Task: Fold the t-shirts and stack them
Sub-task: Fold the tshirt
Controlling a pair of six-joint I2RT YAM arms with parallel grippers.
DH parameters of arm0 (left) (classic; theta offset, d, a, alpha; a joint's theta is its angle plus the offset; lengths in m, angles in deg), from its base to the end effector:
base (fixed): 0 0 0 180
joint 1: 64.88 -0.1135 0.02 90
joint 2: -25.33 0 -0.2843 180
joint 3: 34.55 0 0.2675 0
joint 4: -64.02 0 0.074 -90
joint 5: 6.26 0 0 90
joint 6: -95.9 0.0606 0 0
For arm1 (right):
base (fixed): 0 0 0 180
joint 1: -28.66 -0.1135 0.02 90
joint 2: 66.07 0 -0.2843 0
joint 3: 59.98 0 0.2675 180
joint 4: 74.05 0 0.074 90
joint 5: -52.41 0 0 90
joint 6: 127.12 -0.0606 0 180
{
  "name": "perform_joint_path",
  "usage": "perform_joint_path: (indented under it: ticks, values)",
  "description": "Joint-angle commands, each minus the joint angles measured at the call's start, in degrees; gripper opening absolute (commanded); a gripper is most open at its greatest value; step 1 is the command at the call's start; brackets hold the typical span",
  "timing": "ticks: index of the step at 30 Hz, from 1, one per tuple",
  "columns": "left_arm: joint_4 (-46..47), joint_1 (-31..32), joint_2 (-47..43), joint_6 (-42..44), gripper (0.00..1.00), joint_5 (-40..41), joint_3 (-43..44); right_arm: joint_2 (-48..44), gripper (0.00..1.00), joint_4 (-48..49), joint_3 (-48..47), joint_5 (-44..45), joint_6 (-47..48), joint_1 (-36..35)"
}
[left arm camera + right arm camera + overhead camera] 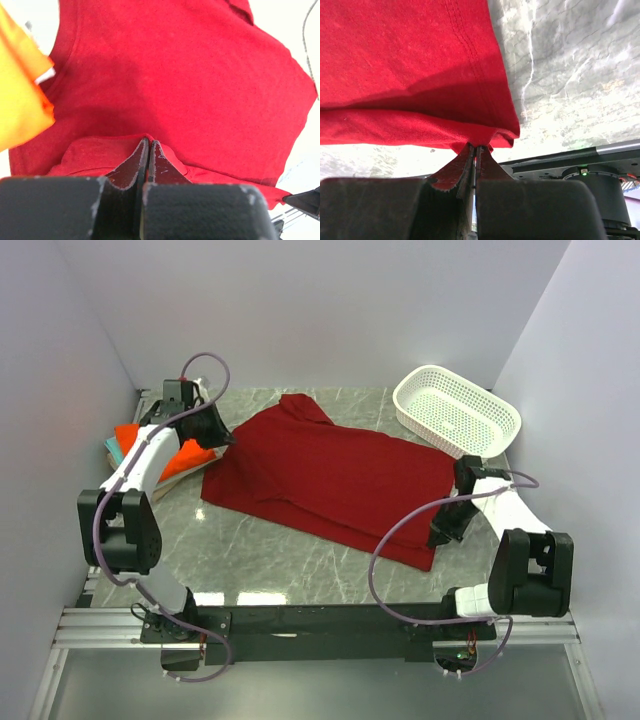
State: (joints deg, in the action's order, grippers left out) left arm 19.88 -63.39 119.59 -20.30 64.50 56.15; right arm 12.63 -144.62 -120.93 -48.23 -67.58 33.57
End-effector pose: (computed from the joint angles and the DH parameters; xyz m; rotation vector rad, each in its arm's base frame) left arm 0.3958 -0.0303 0.2834 -0.3644 2.4089 -0.6251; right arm 0.2231 -0.0079 0.1772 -0.9423 -2.9694 -0.2930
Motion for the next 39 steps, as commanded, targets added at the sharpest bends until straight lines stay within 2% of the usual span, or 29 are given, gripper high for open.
perform_joint_path:
  ticks: [1,21,28,29,30,31,32,33,35,39]
  values:
    - [2.61,0.52,1.10,0.27,0.00,-0.88,4.79,0.23,0.00,0.83,-2.37,0.61,1.71,1.07]
    - [2.09,1.23,11.47,-0.87,0.00,1.23,12.61,9.89,0.00,3.64,-8.79,0.88,3.30,3.53]
    - [2.35,1.75,16.12,-2.81,0.00,0.00,18.49,11.48,0.02,3.29,-10.81,2.81,2.86,3.62]
    - [2.09,1.75,16.74,-2.98,0.03,0.00,19.11,11.57,0.14,3.20,-11.25,2.72,2.95,3.62]
    - [1.83,1.84,17.18,-3.68,0.25,0.17,19.82,11.48,0.23,3.11,-11.51,2.72,2.86,3.62]
    - [1.82,1.93,17.54,-4.21,0.39,0.96,20.69,10.70,0.32,3.20,-11.78,2.55,2.95,3.62]
    - [2.08,1.93,17.28,-4.65,0.49,1.31,20.70,10.17,0.46,3.20,-12.47,2.29,2.95,3.62]
    - [3.39,2.02,16.84,-5.61,0.62,1.66,20.44,9.55,0.50,3.03,-13.00,2.37,3.03,3.53]
    - [4.98,2.19,14.91,-6.67,0.69,2.19,19.04,7.53,0.64,2.67,-14.84,2.63,3.39,3.53]
    - [6.57,3.86,11.66,-6.59,0.74,1.93,15.96,2.88,0.66,0.48,-17.66,3.86,4.18,3.01]
